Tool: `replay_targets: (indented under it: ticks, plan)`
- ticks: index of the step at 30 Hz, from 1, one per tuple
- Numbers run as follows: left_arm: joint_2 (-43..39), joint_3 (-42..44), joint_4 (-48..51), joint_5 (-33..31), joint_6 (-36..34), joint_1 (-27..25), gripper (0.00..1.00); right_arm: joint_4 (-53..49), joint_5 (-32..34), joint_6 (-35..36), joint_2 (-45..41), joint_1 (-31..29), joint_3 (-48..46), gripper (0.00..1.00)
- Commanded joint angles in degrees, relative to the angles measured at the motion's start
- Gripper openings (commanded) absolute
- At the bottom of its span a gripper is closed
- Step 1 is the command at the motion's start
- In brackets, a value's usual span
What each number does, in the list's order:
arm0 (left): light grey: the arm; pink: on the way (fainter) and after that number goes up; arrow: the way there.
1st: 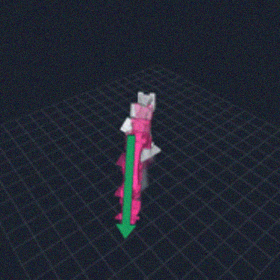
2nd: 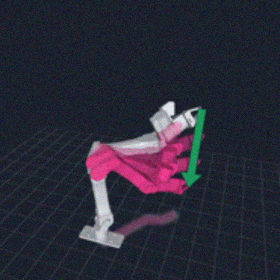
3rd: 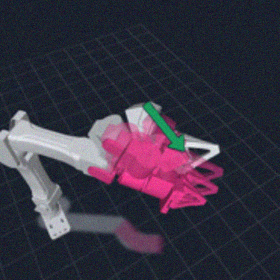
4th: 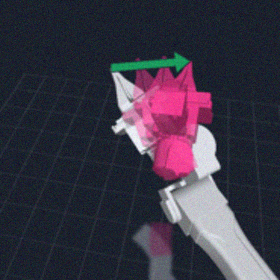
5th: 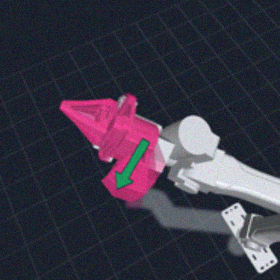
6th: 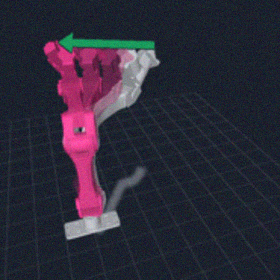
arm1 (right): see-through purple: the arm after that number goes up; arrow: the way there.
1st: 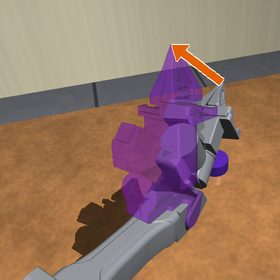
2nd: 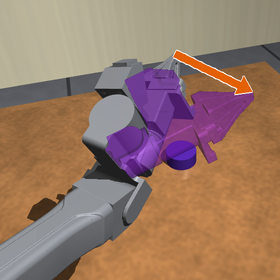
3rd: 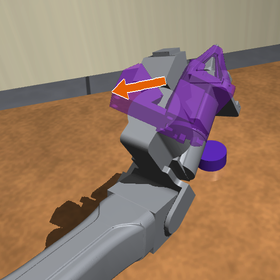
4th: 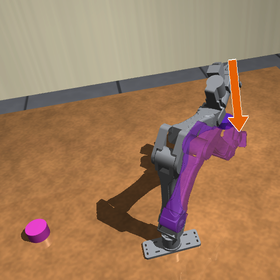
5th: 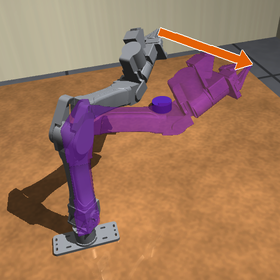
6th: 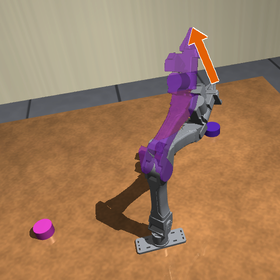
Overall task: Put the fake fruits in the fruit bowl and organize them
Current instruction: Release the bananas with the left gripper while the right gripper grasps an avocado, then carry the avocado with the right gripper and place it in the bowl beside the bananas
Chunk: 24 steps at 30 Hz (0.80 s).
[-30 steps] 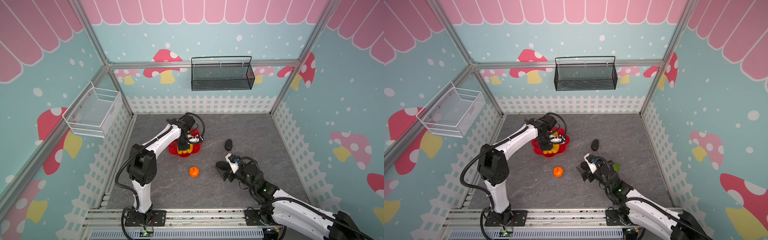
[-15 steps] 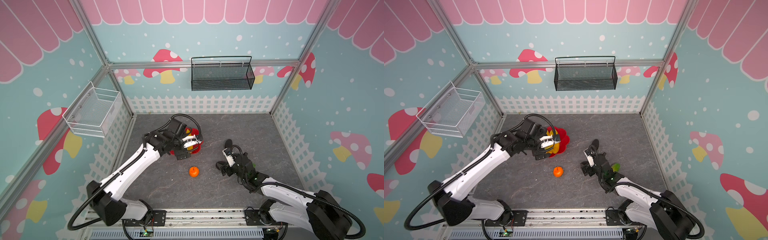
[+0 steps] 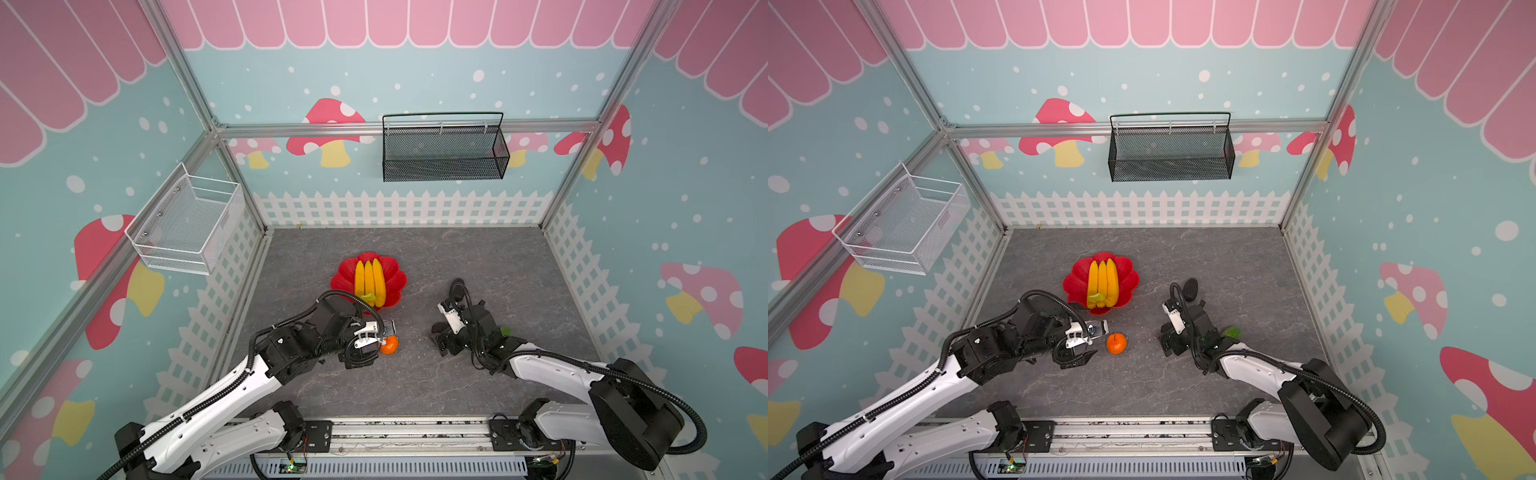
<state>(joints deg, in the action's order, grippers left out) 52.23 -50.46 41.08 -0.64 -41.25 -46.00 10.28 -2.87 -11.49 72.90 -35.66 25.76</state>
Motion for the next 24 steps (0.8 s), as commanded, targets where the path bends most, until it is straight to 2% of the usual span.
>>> replay_targets:
  ticks: [1,4,8,11,15,16,18,21,24]
  plan:
    - [-1.14,3.28,-8.63,-1.43,-1.83,0.01,1.0,-0.65,-0.57,-1.43,2.61,0.05,-0.01,0.99]
    - [-1.79,3.85,-9.91,-3.63,-2.18,0.89,1.0,-1.16,0.22,-1.7,4.83,-0.05,1.06,0.98]
    - [-3.37,6.34,-13.33,0.4,-0.13,2.23,1.0,-2.16,0.19,-1.7,8.08,-0.02,2.76,0.89]
    - [-3.62,7.3,-15.86,1.26,0.82,2.23,1.0,-2.77,-0.34,-1.35,9.69,-0.02,3.89,0.74]
    - [-3.6,8.29,-19.05,-4.88,1.93,2.21,1.0,-3.26,0.19,-0.62,10.82,-0.1,5.84,0.44]
    - [-3.7,8.56,-19.7,-6.43,1.97,2.31,1.0,-3.51,-0.04,-0.27,10.93,-0.13,6.51,0.4]
    - [-4.21,9.1,-21.38,-10.17,2.43,2.46,1.0,-3.69,-0.47,-0.33,10.71,-0.22,8.2,0.34]
    - [-5.58,9.66,-24.65,-13.91,3.92,4.92,1.0,-2.86,-2.8,-1.35,10.13,-0.62,12.3,0.32]
    - [-6.78,10.42,-27.67,-10.1,8.89,11.0,1.0,-3.4,-5.71,-2.16,13.2,-1.4,21.24,0.32]
